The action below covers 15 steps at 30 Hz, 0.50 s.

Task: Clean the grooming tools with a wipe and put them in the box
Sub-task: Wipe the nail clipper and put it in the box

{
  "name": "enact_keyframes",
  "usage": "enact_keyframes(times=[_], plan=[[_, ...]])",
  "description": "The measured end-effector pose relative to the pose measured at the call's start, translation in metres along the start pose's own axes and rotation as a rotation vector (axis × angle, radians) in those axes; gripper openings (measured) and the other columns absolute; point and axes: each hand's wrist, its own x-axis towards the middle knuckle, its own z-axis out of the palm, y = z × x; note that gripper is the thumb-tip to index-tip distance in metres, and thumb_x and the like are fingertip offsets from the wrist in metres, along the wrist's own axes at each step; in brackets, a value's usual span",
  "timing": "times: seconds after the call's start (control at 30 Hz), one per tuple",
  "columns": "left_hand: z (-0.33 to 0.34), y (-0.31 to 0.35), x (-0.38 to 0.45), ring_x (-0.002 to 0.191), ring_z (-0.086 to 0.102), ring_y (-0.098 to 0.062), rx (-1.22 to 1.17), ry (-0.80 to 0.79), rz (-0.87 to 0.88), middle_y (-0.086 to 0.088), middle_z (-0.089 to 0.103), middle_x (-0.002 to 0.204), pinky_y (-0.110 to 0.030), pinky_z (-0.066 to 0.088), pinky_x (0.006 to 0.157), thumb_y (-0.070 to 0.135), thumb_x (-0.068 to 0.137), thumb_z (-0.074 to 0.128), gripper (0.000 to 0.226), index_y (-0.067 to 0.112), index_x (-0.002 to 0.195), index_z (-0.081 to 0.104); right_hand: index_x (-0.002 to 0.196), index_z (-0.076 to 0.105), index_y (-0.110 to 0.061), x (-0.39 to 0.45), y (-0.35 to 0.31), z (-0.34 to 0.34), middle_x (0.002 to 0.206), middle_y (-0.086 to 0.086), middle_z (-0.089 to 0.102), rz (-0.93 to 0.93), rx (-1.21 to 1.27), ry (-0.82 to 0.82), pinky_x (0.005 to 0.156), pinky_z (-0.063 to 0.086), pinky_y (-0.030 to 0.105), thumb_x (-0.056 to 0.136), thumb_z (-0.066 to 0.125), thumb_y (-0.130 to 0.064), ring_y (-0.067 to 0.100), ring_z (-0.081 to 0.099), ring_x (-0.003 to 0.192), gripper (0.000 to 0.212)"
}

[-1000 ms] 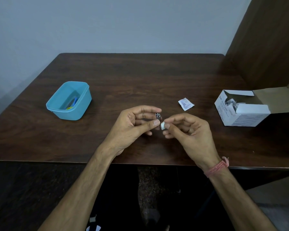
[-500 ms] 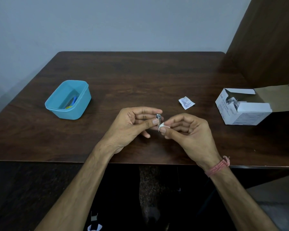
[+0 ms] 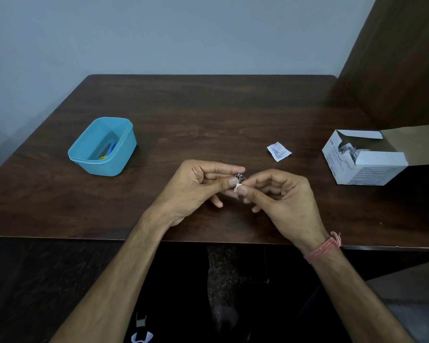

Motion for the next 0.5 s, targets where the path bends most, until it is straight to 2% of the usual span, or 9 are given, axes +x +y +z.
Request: enact_keyframes(times=[0.17,0.37,0.43,0.5], plan=[[-0.0001,-0.0022,0.001,0.093,0.085,-0.024,-0.008,-0.009,0.007,-0.008,0.086,0.11,-0.021,0.06,0.062,0.018,0.1,0.077,0.028,0.016,0.128,0.081,0.092,0.085,-0.016,-0.0016,-0.0012,-0.0013,0.086,0.007,0.083,0.006,-0.014,-0.033,0.064,0.064,0.039,0.087,0.093,-0.017,0.027,0.079,0.078,0.009],[-0.0003,-0.0028,0.0016,0.096,0.084,-0.026,0.034,-0.038,0.015,-0.008,0.086,0.109,-0.022,0.06,0.064,0.023,0.098,0.077,0.032,0.015,0.129,0.081,0.093,0.081,-0.012,0.0005,0.0002,-0.0002,0.082,0.009,0.08,0.025,0.028,0.039,0.057,0.06,0.031,0.088,0.092,-0.016,0.023,0.077,0.071,0.013],[-0.0012,-0.0028,0.001,0.094,0.084,-0.023,0.026,-0.027,0.021,-0.007,0.086,0.111,-0.022,0.061,0.064,0.02,0.1,0.076,0.03,0.016,0.129,0.081,0.09,0.082,-0.016,-0.0001,0.0006,-0.0016,0.084,0.007,0.081,0.022,-0.001,0.014,0.057,0.061,0.035,0.087,0.093,-0.019,0.025,0.076,0.071,0.012],[-0.0023,-0.003,0.0013,0.094,0.083,-0.019,0.013,-0.015,0.025,-0.006,0.086,0.115,-0.022,0.061,0.066,0.016,0.103,0.075,0.026,0.016,0.128,0.08,0.088,0.084,-0.02,0.0004,0.0018,-0.0017,0.085,0.004,0.083,0.027,-0.063,-0.019,0.061,0.062,0.047,0.086,0.096,-0.025,0.035,0.075,0.074,0.012]])
